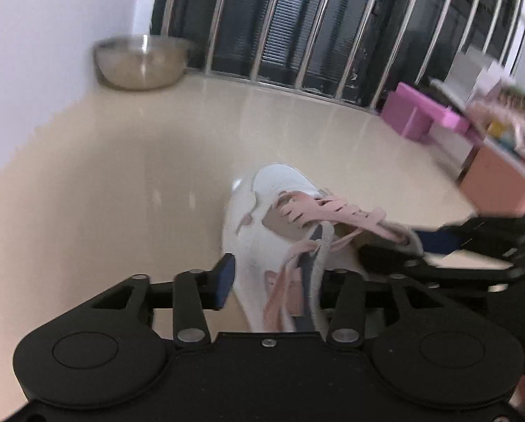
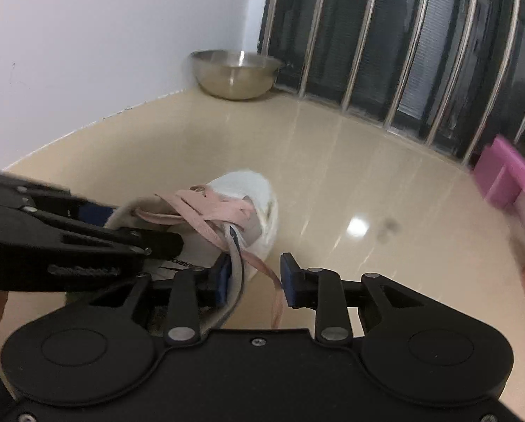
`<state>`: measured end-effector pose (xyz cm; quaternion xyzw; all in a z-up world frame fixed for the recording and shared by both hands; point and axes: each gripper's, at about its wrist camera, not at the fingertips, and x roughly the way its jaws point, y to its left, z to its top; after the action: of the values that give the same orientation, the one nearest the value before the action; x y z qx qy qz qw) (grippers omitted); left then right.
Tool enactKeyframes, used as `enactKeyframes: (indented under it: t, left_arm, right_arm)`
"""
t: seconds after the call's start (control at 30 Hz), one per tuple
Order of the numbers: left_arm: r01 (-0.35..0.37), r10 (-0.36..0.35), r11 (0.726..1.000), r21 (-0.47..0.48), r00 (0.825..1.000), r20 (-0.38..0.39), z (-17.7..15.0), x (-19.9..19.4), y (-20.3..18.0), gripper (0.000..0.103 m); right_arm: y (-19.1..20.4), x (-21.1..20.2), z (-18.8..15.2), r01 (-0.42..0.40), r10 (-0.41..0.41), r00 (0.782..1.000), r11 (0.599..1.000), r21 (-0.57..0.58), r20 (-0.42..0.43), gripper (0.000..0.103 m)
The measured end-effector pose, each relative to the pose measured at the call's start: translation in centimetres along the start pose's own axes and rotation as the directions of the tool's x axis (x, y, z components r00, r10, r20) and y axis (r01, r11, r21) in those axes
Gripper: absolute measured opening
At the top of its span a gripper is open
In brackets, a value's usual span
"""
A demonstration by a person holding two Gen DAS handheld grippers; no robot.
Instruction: Lace up shoes with both hands
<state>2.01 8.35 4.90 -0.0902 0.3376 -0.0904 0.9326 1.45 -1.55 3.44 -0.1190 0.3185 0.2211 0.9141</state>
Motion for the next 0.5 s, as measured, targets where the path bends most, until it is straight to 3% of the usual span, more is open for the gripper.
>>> enactKeyframes:
  t: [0.03,0.1,0.17,0.3,0.5]
  left_arm:
    - [0.014,-0.014,1.000,0.006,1.000,-0.012,0.6,0.4,-0.1,0.028]
    - [0.047,-0.047,0.998,0.042,0.999,-0.007,2.4,0.6,-1.2,0.021]
    - [0.083,-0.086,0.992,0.090,0.996,0.024,5.0,0.8,-2.5,0.020]
    - [0.089,-0.099,0.982,0.168,0.994,0.056,10.3,3.9,-4.4,0.020]
    - [0.040,-0.042,0.994,0.103,0.999,0.010,14.6,12.3,-4.4,0.020]
  right_arm:
    - [-0.6,0.6,0.1,-0.040,0.040,0.999,0.998,0.048,-0.003,0.010]
    - [-1.9,-0.2,0.4,-0.024,0.014,0.998,0.989,0.146,0.069,0.006]
    - [-3.5,-1.2,1.0,-0.022,-0.010,0.991,0.971,0.239,0.130,0.007]
    - [-7.1,-0.5,5.2,0.029,-0.066,0.984,0.976,0.215,0.167,0.008]
    - [-12.6,7.2,10.6,0.042,-0.064,0.993,0.979,0.201,0.104,0.008]
